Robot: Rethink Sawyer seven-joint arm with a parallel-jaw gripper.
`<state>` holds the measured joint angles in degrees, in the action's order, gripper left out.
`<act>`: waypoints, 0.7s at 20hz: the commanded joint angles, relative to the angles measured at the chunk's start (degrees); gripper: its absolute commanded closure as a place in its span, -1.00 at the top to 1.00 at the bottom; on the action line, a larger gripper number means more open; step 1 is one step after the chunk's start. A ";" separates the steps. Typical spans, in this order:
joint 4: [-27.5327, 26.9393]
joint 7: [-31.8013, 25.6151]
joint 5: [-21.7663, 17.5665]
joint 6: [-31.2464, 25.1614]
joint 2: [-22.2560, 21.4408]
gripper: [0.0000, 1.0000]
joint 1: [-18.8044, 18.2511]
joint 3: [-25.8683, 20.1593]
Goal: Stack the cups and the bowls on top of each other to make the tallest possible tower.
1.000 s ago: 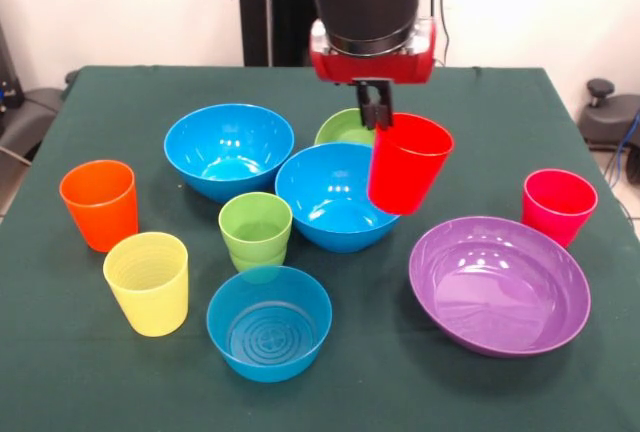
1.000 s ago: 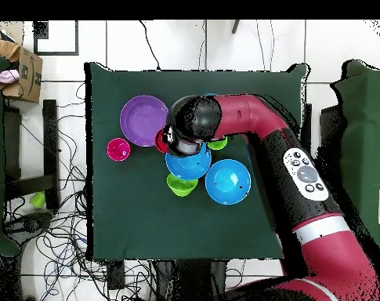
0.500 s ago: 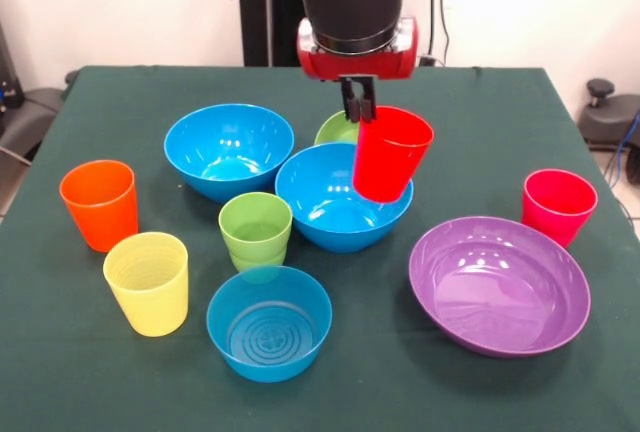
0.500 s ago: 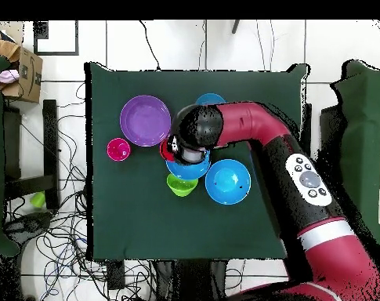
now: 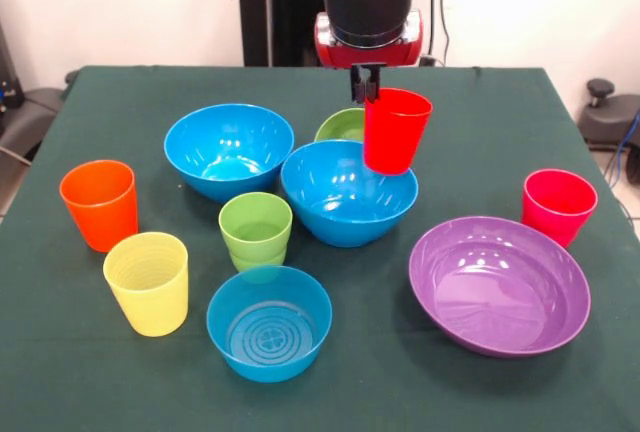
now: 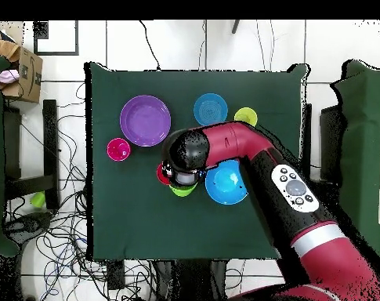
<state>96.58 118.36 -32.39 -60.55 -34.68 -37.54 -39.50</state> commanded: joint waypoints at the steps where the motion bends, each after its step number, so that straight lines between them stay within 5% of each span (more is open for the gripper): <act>1: 1.83 -15.47 -7.75 6.53 3.88 -1.00 -1.78 -0.36; 14: -5.90 -18.64 -9.55 5.10 7.80 -1.00 -3.76 -1.98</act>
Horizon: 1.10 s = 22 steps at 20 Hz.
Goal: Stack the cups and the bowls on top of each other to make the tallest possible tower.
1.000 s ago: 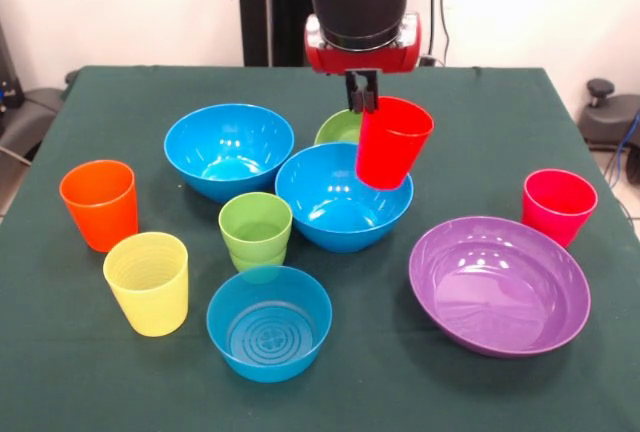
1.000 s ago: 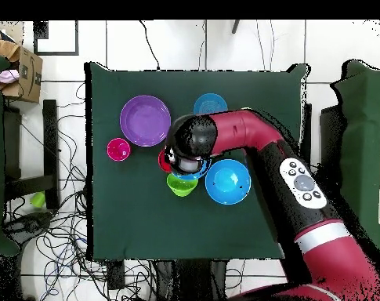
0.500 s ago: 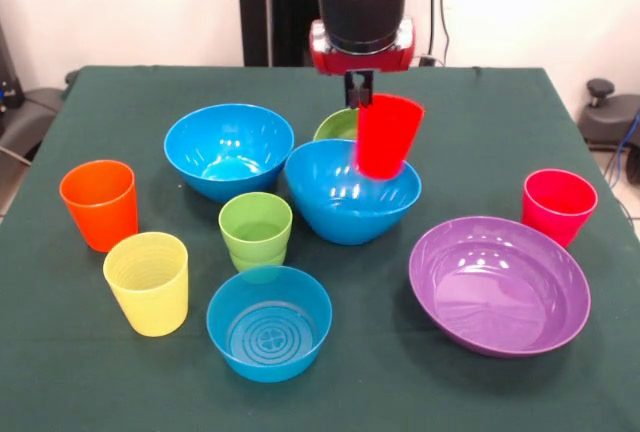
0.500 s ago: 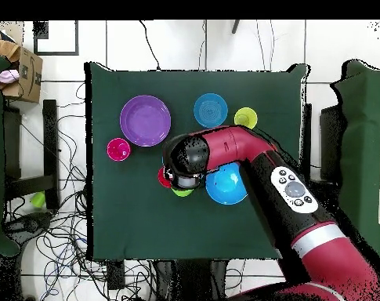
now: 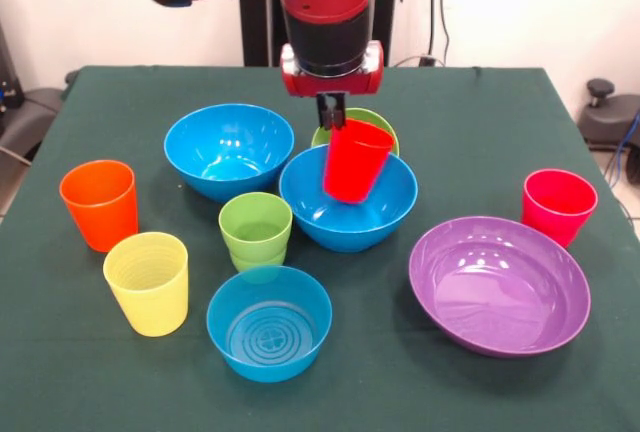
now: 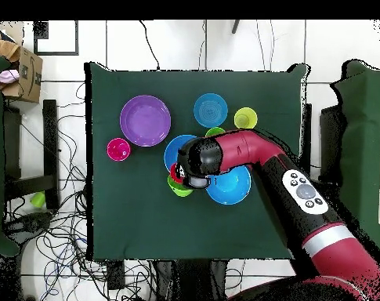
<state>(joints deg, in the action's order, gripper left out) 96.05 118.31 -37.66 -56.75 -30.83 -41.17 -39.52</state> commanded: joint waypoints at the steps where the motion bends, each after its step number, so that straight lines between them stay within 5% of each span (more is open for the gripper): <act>1: -5.64 -18.72 -4.14 0.89 4.08 -1.00 0.00 -2.11; 22: -11.34 -20.29 -5.66 1.38 11.02 -1.00 1.84 -2.42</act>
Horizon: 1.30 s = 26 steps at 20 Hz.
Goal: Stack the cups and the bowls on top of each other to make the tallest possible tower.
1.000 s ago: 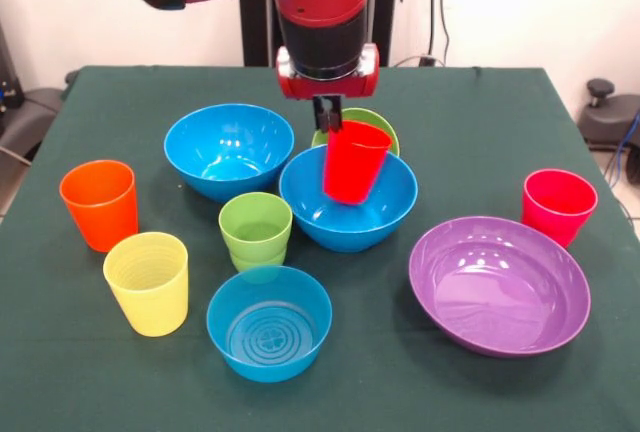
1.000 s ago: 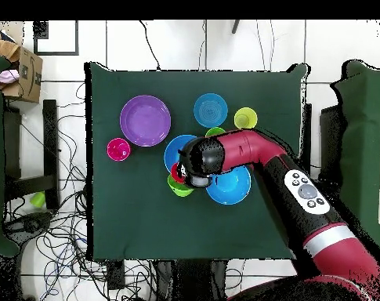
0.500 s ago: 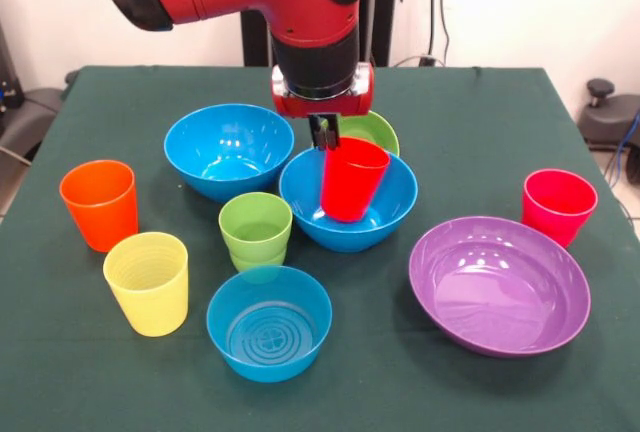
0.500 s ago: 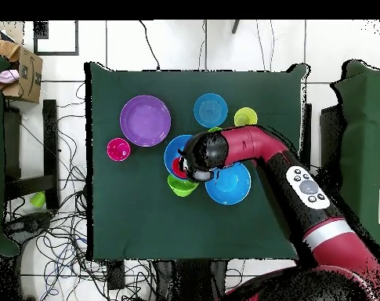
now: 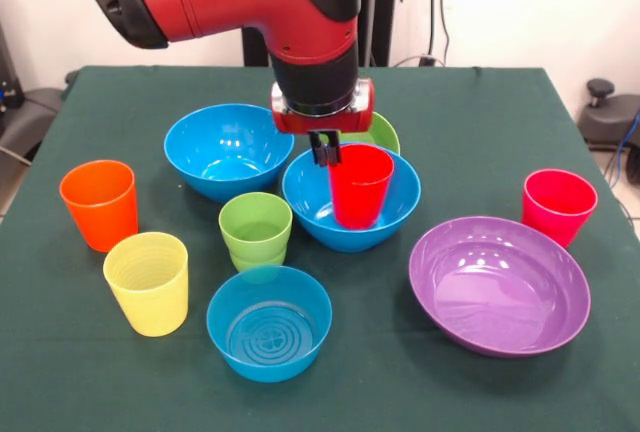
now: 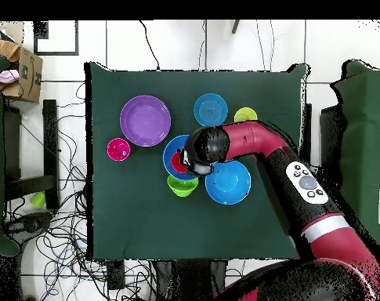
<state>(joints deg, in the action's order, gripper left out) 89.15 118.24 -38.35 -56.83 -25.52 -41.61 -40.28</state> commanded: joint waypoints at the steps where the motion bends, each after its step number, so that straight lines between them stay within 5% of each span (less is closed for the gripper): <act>1: -4.39 -20.24 -5.06 1.52 5.61 -1.00 2.14 -1.66; 13: -4.33 -20.94 -5.57 0.47 5.36 -1.00 1.71 -1.13; 26: 2.19 -16.86 -2.23 -3.26 -2.27 -1.00 2.02 -1.89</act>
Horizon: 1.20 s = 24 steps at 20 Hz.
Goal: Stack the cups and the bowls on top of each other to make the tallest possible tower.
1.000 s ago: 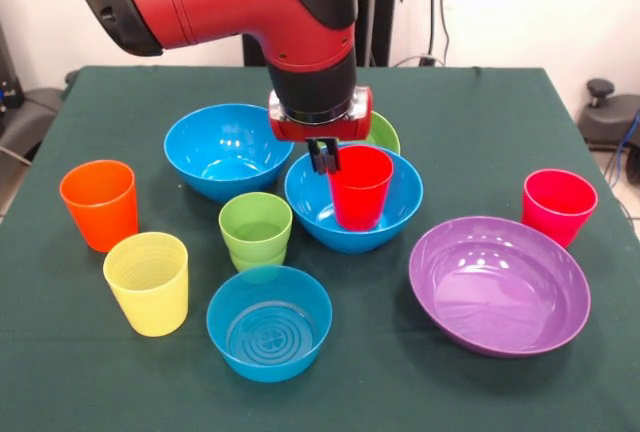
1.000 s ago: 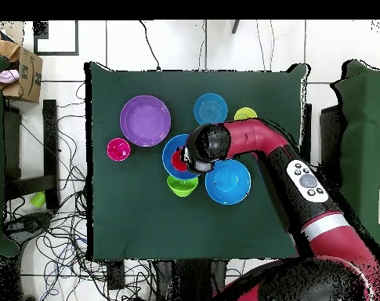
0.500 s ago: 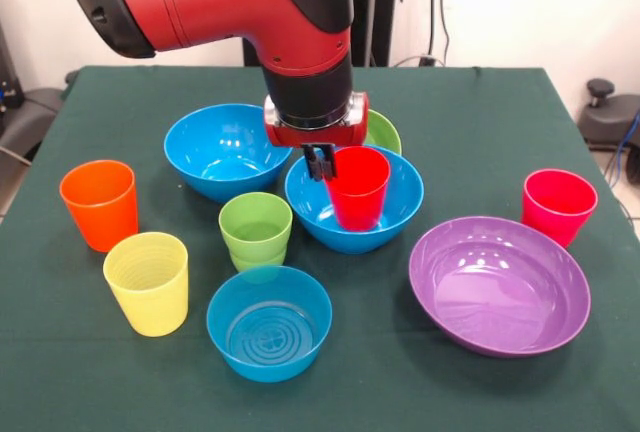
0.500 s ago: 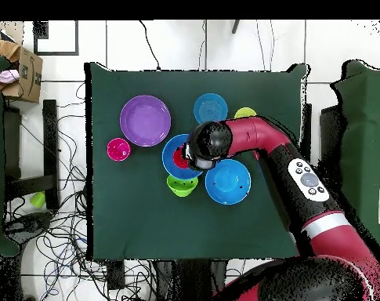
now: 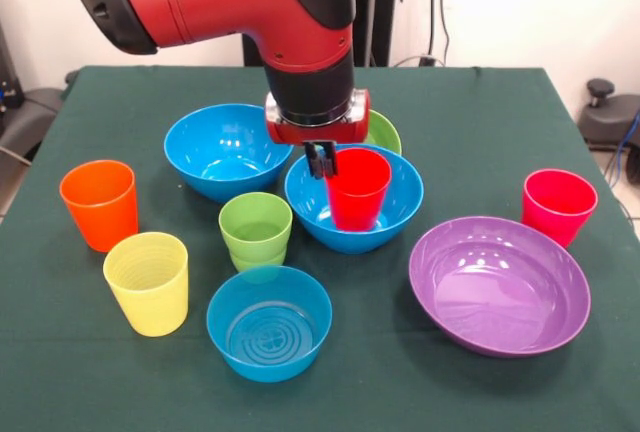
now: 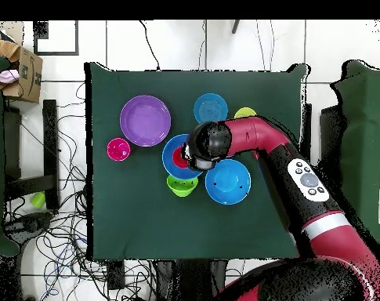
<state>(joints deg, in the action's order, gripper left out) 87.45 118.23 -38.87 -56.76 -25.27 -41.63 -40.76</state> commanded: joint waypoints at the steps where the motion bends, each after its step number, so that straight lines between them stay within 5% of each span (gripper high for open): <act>1: 3.98 -16.73 -1.42 -3.81 -2.89 -1.00 2.18 -1.52; 24: 4.13 -16.76 -2.89 -0.81 -0.30 -1.00 1.86 -1.09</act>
<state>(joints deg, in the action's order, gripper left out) 90.56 118.23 -38.89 -56.76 -28.48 -41.58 -41.00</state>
